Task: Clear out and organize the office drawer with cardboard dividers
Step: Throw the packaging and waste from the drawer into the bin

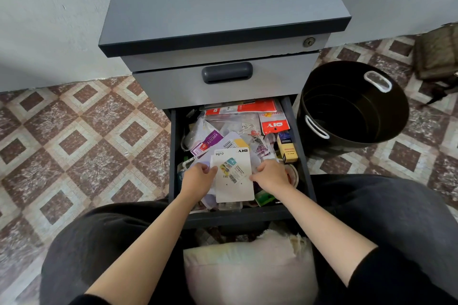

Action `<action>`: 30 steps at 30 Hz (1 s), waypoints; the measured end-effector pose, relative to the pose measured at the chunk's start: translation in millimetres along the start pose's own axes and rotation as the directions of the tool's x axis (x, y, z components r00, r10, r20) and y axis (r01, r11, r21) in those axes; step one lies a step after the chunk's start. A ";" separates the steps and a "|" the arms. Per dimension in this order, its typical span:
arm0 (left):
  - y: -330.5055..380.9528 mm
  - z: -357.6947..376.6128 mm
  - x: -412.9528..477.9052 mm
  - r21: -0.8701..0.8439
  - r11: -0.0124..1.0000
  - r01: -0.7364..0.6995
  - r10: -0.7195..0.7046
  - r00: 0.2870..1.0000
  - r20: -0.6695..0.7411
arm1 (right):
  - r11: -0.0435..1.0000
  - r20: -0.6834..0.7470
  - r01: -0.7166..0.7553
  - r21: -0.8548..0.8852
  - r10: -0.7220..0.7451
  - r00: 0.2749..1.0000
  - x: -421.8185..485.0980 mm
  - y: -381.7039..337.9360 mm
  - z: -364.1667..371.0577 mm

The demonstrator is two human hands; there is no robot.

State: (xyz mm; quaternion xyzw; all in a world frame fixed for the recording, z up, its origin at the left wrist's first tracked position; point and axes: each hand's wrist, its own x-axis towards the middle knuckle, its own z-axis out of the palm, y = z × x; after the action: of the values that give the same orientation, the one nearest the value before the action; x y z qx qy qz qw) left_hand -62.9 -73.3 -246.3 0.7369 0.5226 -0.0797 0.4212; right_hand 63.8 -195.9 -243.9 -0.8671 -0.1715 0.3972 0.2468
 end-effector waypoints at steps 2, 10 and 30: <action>1.7 3.6 -0.6 0.003 1.000 -0.001 0.001 1.000 0.009 | 0.998 -0.010 -0.032 0.049 0.032 0.999 1.6 0.6 1.8; 9.5 13.9 -1.9 -0.044 0.995 0.094 -0.090 0.992 0.085 | 0.966 0.102 -0.124 0.228 0.103 0.989 -6.9 -2.7 6.0; -2.8 -8.7 16.7 0.265 0.951 -0.160 0.202 0.970 -0.137 | 0.833 0.125 -0.296 0.467 0.269 0.955 -6.8 -2.8 6.0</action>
State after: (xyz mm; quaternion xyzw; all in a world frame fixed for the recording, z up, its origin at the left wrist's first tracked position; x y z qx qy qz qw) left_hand -60.6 -55.1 -251.6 0.8334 0.4708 -0.0459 0.2858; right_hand 54.6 -195.2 -241.6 -0.7831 0.0557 0.4826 0.3883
